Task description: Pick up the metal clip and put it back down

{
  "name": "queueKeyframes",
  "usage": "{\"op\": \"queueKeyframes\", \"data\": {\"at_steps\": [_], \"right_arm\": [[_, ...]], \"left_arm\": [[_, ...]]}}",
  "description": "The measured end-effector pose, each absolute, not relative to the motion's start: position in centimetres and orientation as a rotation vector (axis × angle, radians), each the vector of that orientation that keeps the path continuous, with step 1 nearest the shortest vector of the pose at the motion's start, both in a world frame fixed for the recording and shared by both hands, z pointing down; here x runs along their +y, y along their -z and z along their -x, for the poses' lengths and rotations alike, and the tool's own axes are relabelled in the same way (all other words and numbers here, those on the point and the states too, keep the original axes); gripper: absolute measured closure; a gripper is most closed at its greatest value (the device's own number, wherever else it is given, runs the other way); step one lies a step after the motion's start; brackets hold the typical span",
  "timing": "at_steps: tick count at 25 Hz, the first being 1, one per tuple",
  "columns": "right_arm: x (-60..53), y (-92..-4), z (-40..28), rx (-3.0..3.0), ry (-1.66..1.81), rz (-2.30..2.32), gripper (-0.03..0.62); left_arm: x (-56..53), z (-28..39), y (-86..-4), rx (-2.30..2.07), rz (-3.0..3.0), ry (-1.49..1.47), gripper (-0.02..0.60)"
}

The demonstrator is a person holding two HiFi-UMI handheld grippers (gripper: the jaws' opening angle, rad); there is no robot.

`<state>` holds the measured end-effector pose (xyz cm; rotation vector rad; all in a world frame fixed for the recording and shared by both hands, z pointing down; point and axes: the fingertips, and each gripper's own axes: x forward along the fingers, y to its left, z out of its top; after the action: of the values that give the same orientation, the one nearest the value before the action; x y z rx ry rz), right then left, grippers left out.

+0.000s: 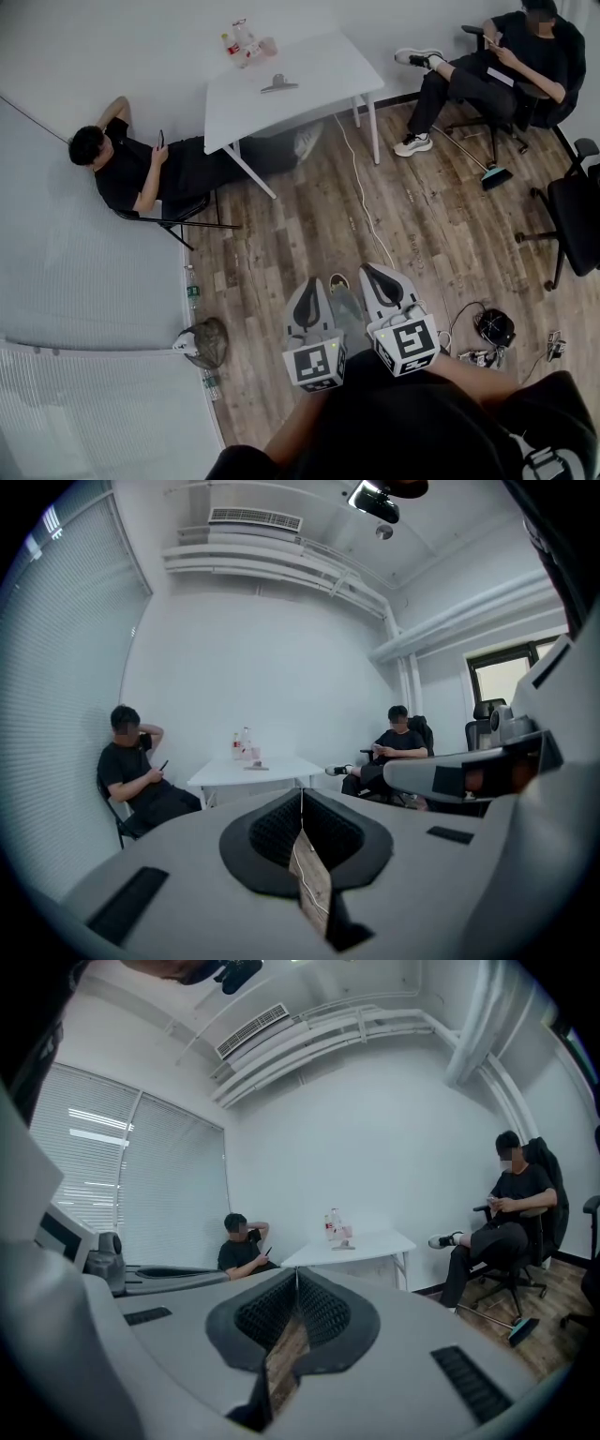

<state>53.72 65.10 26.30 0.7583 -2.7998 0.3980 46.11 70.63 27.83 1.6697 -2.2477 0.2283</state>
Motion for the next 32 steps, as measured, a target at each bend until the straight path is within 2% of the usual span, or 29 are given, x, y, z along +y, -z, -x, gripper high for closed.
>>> {"op": "queueKeyframes", "data": {"at_steps": [14, 26, 32], "right_arm": [[58.2, -30.5, -49.2, -2.709, -0.468, -0.789, 0.576], [51.2, -32.1, -42.8, -2.634, -0.432, -0.848, 0.576], [47.5, -32.7, -37.0, -2.616, -0.411, -0.854, 0.576]], "left_arm": [[63.8, -41.6, -31.7, -2.160, -1.663, -0.271, 0.559], [56.4, -34.8, -32.6, -2.096, -1.726, -0.246, 0.560], [53.0, -29.1, -33.5, -2.085, -1.728, -0.235, 0.560]]}}
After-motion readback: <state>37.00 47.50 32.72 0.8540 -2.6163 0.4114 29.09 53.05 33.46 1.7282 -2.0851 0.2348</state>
